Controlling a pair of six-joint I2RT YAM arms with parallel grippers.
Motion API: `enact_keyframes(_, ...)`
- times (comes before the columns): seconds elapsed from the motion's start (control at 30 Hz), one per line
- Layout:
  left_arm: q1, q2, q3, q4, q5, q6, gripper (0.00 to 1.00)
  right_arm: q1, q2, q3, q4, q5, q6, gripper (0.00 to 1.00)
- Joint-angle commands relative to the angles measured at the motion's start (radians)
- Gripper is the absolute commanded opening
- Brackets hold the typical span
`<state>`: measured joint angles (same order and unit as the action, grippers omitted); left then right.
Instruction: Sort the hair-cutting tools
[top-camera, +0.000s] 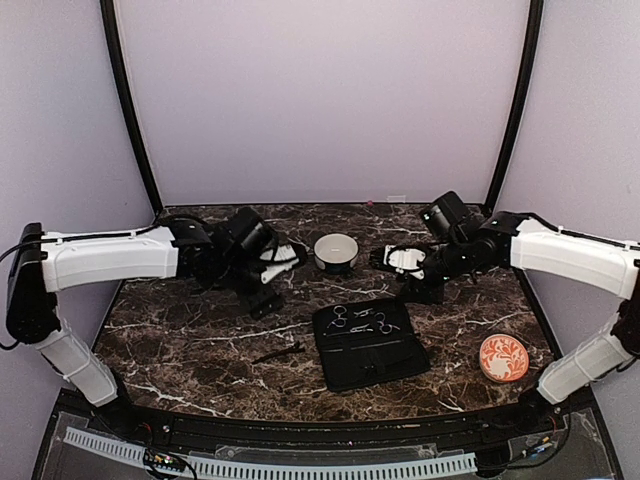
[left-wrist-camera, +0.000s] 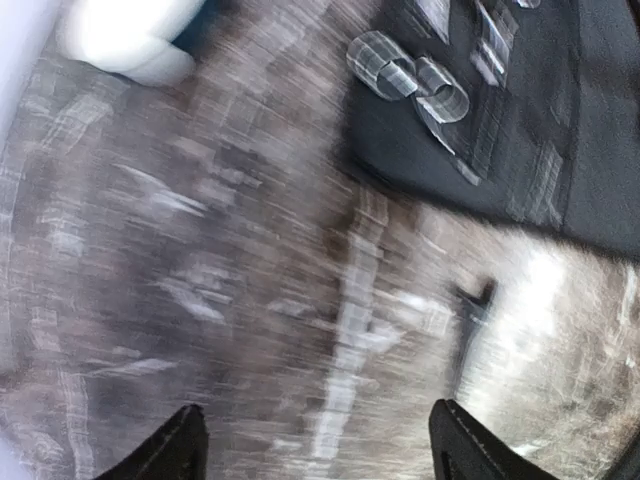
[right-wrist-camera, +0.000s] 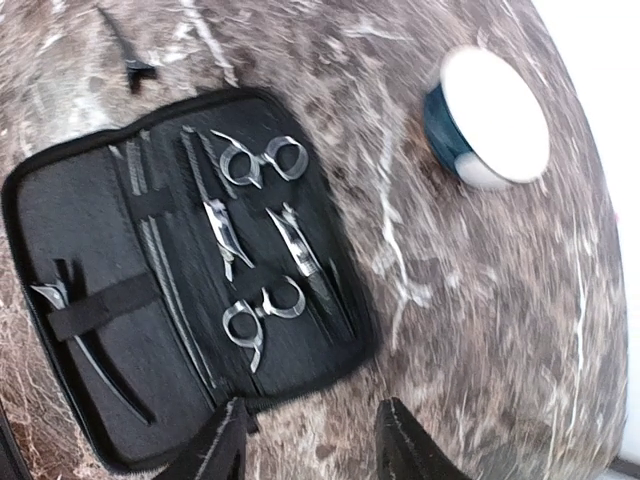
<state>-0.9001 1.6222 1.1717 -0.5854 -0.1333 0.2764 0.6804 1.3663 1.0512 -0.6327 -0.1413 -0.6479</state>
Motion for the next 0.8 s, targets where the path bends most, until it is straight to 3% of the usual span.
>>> enact_keyframes(0.0, 0.144, -0.099, 0.079, 0.206, -0.216, -0.078, 0.83, 0.098, 0.105, 0.08, -0.007, 0.006, -0.036, 0.4)
enact_keyframes(0.17, 0.306, -0.058, 0.131, 0.279, -0.172, -0.176, 0.82, 0.185, 0.307, 0.233, -0.038, 0.009, -0.044, 0.32)
enact_keyframes(0.37, 0.365, -0.06, -0.013, 0.43, -0.181, -0.264, 0.8, 0.289, 0.516, 0.427, -0.073, 0.028, -0.012, 0.31)
enact_keyframes(0.63, 0.449, -0.126, 0.002, 0.398, -0.012, -0.4, 0.78, 0.392, 0.73, 0.615, -0.136, 0.024, -0.013, 0.32)
enact_keyframes(0.77, 0.455, -0.15, -0.004, 0.399, 0.005, -0.409, 0.77, 0.412, 0.822, 0.72, -0.184, 0.015, 0.002, 0.32)
